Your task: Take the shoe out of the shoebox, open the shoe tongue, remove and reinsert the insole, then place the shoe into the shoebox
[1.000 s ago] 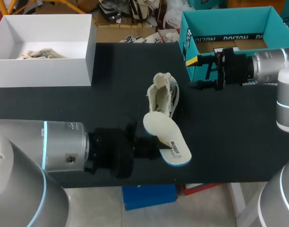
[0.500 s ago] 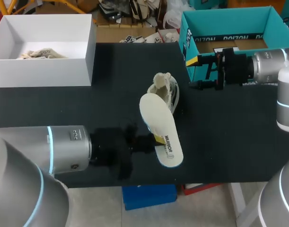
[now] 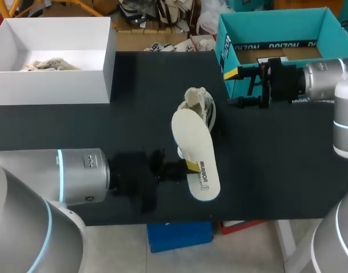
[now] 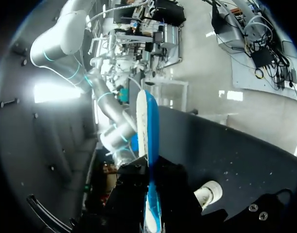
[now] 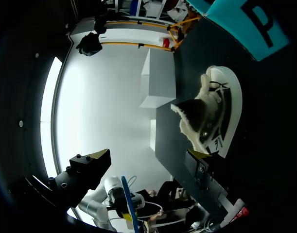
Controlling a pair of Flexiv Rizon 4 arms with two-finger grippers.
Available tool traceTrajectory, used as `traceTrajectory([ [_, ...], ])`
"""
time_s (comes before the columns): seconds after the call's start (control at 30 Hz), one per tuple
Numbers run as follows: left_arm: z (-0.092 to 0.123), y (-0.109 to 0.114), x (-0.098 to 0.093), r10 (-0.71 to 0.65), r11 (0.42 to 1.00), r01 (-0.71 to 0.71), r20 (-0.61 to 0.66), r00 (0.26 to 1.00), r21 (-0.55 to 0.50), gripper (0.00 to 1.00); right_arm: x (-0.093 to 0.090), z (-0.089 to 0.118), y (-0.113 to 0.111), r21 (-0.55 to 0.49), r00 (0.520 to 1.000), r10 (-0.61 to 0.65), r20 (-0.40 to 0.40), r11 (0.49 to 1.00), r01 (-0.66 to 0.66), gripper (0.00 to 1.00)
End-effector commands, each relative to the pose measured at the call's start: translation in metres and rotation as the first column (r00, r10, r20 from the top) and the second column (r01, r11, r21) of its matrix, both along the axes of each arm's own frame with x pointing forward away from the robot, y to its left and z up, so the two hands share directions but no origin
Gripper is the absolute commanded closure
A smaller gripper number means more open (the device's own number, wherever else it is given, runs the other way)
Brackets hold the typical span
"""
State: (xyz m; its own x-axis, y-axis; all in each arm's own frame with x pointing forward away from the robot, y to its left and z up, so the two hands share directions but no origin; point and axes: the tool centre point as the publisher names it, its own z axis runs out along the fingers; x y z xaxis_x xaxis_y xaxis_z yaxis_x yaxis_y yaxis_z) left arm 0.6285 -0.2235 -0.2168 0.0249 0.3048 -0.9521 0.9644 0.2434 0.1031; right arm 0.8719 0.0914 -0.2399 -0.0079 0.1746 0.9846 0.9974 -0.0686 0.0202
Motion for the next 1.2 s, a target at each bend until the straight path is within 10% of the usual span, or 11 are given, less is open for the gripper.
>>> traceTrajectory([
  [0.03, -0.017, 0.008, -0.004, 0.016, 0.955, 0.044, 0.198, 0.98, -0.292, 1.0, 0.0, -0.001, 0.001, 0.0, 1.0, -0.002, 0.0, 1.0, 0.002, 0.0],
  [0.83, -0.051, 0.025, 0.143, -0.033, 0.926, 0.159, 0.347, 0.937, -0.342, 1.0, 0.0, -0.001, 0.001, 0.0, 1.0, -0.002, 0.0, 1.0, 0.002, 0.0],
  [1.2, -0.059, 0.013, 0.179, -0.06, 0.954, 0.133, 0.263, 0.963, -0.267, 1.0, 0.0, -0.001, 0.001, 0.0, 1.0, -0.002, 0.0, 1.0, 0.002, 0.0],
])
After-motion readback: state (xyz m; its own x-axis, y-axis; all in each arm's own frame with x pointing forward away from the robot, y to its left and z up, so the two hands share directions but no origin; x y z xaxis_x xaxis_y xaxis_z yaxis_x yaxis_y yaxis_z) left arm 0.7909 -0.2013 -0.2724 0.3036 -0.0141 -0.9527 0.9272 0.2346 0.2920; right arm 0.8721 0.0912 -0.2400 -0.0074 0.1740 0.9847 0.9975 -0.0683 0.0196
